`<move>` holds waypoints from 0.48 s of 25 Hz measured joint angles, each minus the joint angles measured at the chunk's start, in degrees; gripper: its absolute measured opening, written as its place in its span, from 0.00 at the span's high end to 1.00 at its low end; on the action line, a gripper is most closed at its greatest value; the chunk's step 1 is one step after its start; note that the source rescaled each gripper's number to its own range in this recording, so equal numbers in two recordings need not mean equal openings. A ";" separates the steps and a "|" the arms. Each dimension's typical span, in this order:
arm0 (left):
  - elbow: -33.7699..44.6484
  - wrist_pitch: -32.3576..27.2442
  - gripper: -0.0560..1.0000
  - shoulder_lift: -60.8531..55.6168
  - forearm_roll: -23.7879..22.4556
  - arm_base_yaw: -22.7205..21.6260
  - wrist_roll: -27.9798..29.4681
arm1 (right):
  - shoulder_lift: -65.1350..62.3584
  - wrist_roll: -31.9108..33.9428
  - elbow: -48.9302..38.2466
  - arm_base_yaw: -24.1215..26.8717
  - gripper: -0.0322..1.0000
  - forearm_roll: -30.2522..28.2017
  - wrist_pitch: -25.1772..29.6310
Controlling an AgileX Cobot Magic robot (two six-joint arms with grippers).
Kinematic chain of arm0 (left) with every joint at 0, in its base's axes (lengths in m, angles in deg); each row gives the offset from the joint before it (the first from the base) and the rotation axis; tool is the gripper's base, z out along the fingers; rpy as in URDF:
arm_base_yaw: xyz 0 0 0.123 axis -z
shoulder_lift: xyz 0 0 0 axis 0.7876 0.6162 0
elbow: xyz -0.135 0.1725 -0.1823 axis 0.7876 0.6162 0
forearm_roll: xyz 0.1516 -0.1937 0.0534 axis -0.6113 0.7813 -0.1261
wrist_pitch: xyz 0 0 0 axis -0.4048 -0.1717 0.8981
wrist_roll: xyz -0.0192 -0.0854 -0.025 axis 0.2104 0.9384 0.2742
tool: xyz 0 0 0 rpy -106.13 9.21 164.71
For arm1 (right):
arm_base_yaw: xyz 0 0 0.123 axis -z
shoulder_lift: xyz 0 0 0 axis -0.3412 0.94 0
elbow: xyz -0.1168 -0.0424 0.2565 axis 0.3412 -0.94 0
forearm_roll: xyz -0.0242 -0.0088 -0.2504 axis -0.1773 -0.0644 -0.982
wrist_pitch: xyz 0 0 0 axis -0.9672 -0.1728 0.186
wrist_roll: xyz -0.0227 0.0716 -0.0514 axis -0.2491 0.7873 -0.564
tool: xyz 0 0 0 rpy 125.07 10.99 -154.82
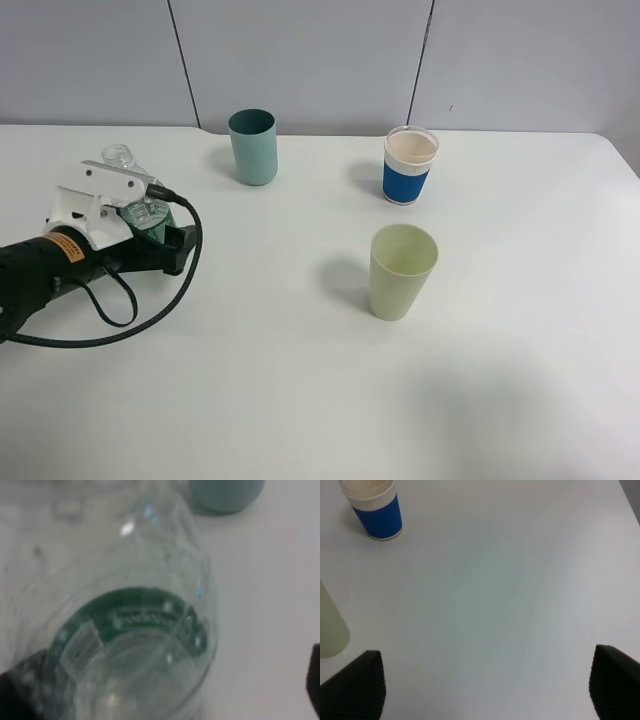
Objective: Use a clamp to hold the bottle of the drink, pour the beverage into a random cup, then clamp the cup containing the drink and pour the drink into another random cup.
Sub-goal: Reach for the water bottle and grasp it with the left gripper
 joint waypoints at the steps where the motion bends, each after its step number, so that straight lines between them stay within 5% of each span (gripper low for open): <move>1: -0.72 0.06 0.00 0.69 -0.04 0.00 0.00 | 0.00 0.00 0.00 0.00 0.47 0.00 0.00; 6: -2.76 0.13 0.05 3.51 -0.32 0.00 0.24 | 0.00 0.00 0.00 0.00 0.47 0.00 0.00; 8: -2.88 0.13 0.31 3.74 -0.32 0.00 0.24 | 0.00 0.00 0.00 0.00 0.47 0.00 0.00; 11: -3.04 0.17 0.91 3.74 -0.42 0.05 0.24 | 0.00 0.00 0.00 0.00 0.47 0.00 0.00; 12: -3.04 0.21 0.95 3.74 -0.42 0.11 0.24 | 0.00 0.00 0.00 0.00 0.47 0.00 0.00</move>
